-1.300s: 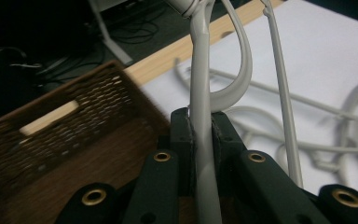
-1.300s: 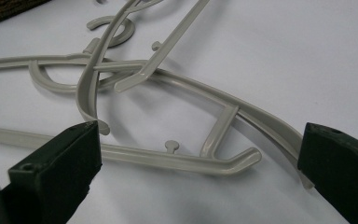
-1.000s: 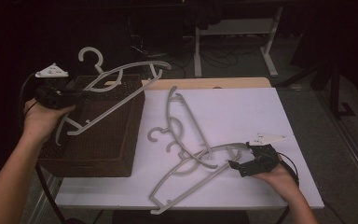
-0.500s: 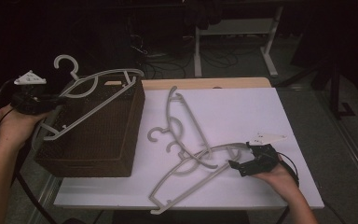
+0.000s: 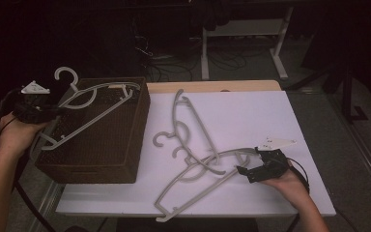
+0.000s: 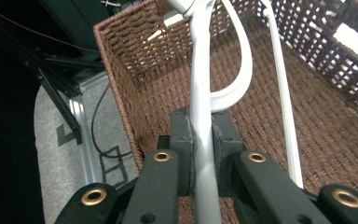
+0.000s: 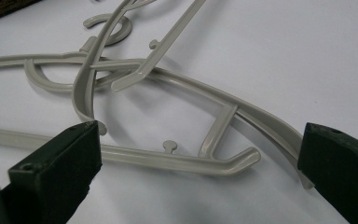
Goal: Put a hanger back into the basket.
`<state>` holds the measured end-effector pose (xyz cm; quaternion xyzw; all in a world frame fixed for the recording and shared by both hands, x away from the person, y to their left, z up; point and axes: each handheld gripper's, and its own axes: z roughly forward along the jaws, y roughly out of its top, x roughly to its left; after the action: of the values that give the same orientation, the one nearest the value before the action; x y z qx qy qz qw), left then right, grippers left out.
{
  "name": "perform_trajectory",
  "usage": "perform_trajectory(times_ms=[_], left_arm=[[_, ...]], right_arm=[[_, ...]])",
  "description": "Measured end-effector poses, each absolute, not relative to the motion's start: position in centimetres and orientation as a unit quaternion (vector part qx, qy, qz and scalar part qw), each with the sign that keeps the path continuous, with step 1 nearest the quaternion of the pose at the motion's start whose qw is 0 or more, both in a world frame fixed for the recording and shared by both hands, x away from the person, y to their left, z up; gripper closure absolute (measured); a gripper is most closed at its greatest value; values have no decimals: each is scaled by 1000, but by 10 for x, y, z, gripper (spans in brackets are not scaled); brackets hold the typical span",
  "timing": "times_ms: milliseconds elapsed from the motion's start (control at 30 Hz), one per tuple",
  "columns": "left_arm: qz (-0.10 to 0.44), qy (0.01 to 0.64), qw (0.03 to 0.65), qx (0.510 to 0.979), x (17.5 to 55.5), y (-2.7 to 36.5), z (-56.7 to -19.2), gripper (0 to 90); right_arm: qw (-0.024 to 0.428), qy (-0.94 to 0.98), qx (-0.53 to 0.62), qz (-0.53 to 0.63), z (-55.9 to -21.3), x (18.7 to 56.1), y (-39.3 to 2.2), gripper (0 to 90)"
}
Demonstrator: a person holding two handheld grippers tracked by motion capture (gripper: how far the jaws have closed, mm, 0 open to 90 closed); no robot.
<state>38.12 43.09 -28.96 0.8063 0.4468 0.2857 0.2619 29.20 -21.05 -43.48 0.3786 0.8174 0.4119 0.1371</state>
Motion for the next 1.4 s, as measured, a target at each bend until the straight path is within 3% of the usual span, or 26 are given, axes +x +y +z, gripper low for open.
perform_trajectory(times_ms=[633, 1033, 1167, 1400], left_arm=[[272, 435, 221, 829, 404, 406, -328, 817], [234, 454, 221, 830, 405, 414, -347, 795], [233, 464, 214, 828, 403, 420, -352, 580], [228, 479, 264, 805, 398, 431, -344, 435]], right_arm=[[137, 817, 380, 412, -435, 292, -211, 0], [137, 818, 379, 411, -435, 292, -210, 0], [137, 817, 379, 411, -435, 292, -211, 0], [137, 817, 379, 412, -435, 292, -211, 0]])
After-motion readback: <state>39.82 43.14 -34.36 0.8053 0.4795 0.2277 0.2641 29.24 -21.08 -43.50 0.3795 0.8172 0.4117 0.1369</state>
